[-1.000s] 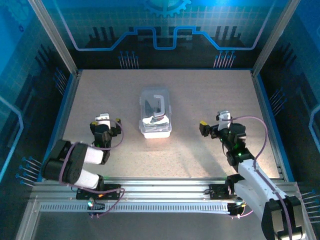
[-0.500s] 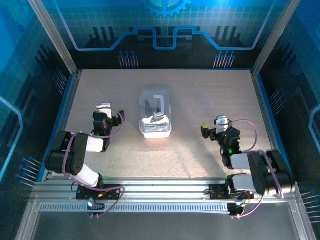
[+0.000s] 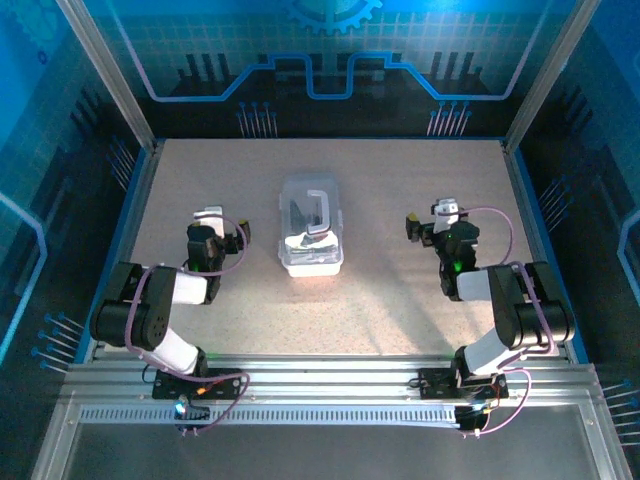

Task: Pack the tool kit

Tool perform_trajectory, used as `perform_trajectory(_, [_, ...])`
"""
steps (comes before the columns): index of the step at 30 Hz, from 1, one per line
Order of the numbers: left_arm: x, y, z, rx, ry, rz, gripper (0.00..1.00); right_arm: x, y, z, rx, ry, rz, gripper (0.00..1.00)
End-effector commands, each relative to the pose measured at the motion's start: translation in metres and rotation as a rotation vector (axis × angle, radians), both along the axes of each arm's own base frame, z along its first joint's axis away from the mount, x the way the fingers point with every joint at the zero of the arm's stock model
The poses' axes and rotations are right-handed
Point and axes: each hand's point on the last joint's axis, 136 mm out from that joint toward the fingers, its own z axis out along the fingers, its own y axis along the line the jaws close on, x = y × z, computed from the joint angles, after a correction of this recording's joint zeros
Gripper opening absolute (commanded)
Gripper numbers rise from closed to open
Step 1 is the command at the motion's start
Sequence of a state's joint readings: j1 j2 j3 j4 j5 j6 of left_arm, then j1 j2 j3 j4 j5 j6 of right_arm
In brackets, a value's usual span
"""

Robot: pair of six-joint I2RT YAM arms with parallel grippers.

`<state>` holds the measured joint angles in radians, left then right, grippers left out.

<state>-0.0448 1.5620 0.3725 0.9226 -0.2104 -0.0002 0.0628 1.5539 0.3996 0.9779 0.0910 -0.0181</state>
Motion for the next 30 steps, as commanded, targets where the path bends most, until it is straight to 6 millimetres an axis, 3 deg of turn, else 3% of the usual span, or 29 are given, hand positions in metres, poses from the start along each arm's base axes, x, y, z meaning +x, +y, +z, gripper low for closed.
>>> perform_trajectory(1, [0.0025, -0.0002, 0.0080, -0.013, -0.023, -0.012, 0.99, -0.0063, -0.0022, -0.0162, 0.013, 0.076, -0.015, 1.00])
perform_trajectory(30, [0.0036, -0.0005, 0.0081, -0.023, -0.021, -0.024, 0.99, -0.0066, -0.0011, -0.0147, 0.010, 0.068, -0.012, 1.00])
